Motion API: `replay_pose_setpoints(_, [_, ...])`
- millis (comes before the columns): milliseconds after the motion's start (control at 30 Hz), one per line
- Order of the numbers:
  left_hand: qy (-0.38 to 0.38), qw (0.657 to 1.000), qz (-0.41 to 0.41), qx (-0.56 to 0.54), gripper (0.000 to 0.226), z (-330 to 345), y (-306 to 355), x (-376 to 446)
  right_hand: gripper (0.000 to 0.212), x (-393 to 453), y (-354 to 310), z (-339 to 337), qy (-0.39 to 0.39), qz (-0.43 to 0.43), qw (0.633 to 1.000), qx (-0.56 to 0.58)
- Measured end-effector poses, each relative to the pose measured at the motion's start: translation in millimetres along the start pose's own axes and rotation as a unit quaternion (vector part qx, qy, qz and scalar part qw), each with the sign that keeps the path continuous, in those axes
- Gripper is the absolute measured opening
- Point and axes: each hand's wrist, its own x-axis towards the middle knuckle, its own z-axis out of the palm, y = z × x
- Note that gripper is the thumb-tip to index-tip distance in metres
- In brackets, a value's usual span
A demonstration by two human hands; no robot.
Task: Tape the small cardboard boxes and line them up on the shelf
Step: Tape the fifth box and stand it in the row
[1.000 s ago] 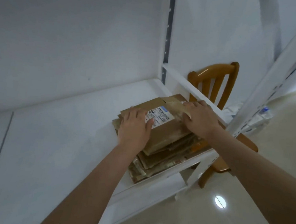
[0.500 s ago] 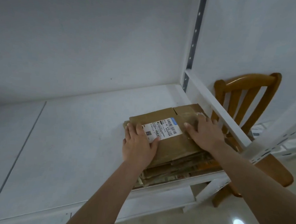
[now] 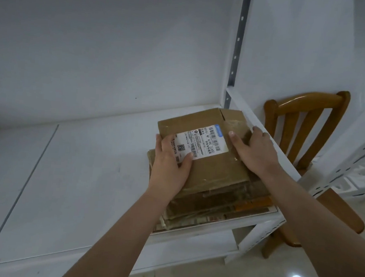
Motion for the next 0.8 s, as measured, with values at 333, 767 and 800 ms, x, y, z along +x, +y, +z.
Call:
replay_pose_setpoints(333, [0.086, 0.988, -0.102, -0.073, 0.065, -52, -16, 4, 0.087, -19, -32, 15, 0.043, -0.033, 0.998, 0.023])
replay_pose_setpoints(767, [0.160, 0.971, -0.113, -0.139, 0.035, -165, -140, -72, 0.085, -120, -155, 88, 0.026, -0.088, 0.996, -0.014])
replay_pose_setpoints(800, [0.167, 0.969, -0.114, -0.141, 0.035, -183, -155, -81, 0.084, -134, -171, 100, 0.026, -0.098, 0.995, -0.011])
